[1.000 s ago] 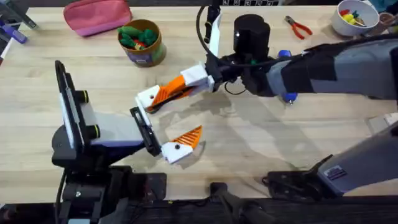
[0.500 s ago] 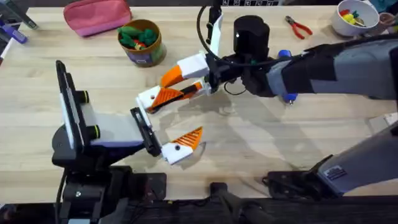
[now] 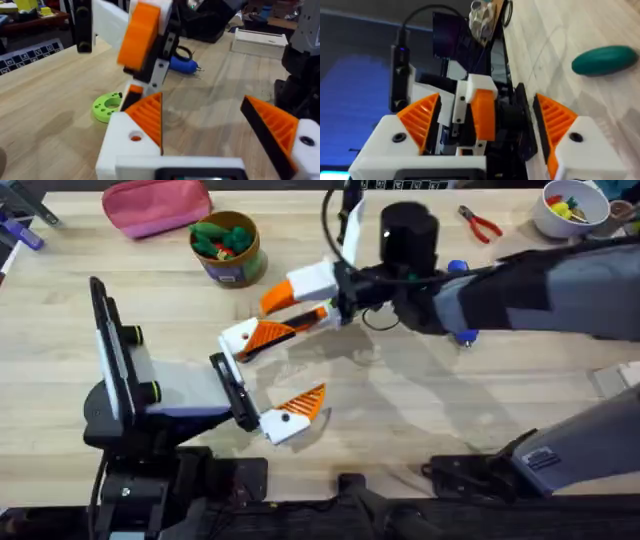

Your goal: Pick up the gripper from the table and insert it into the empty holder that is missing its gripper. Then pick up a screw, insert it into the mounting hole, and use the screwdriver to tighten it. Finally, clean up the table by picking up the vegetable and placing it into the bucket.

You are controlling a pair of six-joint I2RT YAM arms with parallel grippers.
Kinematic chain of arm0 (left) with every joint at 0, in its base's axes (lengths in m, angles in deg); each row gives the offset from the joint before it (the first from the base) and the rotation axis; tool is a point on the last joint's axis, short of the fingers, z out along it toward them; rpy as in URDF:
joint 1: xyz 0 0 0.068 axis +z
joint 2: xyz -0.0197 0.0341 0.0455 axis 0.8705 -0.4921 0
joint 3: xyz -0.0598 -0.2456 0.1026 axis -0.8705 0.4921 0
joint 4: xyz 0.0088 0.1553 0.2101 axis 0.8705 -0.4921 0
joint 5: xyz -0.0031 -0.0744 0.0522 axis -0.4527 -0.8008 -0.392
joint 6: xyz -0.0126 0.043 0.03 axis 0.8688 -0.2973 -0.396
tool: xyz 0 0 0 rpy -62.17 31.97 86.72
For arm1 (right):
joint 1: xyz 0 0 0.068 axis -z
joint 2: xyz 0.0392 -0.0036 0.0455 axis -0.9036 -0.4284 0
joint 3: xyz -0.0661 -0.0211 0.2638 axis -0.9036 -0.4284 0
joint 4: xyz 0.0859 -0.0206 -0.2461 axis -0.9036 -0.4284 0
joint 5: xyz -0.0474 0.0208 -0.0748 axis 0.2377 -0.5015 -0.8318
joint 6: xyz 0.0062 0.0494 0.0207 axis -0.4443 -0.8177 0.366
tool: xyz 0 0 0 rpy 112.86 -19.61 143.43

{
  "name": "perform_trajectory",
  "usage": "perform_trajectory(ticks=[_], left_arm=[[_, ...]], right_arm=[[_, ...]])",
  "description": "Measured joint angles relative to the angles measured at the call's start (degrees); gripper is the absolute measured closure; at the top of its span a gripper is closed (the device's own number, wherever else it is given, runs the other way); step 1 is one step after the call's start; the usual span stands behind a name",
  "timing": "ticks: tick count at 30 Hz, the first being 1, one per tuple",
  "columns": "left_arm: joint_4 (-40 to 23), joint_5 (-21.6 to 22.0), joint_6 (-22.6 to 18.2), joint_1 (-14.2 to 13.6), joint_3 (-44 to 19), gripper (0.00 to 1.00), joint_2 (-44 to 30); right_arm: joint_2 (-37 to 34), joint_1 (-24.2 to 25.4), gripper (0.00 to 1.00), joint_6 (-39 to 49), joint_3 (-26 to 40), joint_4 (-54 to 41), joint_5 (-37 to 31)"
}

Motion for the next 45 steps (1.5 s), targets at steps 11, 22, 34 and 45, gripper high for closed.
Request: perform_trajectory(ticks=[11, 22, 34, 45], left_arm=[[-0.01, 0.00, -0.03, 0.01, 0.00, 0.015, 0.01], [-0.01, -0.04, -0.14, 0.01, 0.00, 0.015, 0.01], [-0.01, -0.11, -0.14, 0.01, 0.00, 0.015, 0.00], [-0.01, -0.11, -0.14, 0.01, 0.00, 0.015, -0.01]], right_arm=[[15.44, 11.30, 0.009, 21.26, 3.96, -44.93, -8.14], [20.38, 12.98, 0.009, 51.88, 29.08, -92.28, -36.96], [4.59, 4.09, 0.046, 64.71, 48.69, -109.33, -67.99], [-8.09, 0.60, 0.156, 66.74, 52.06, -109.10, -73.60]])
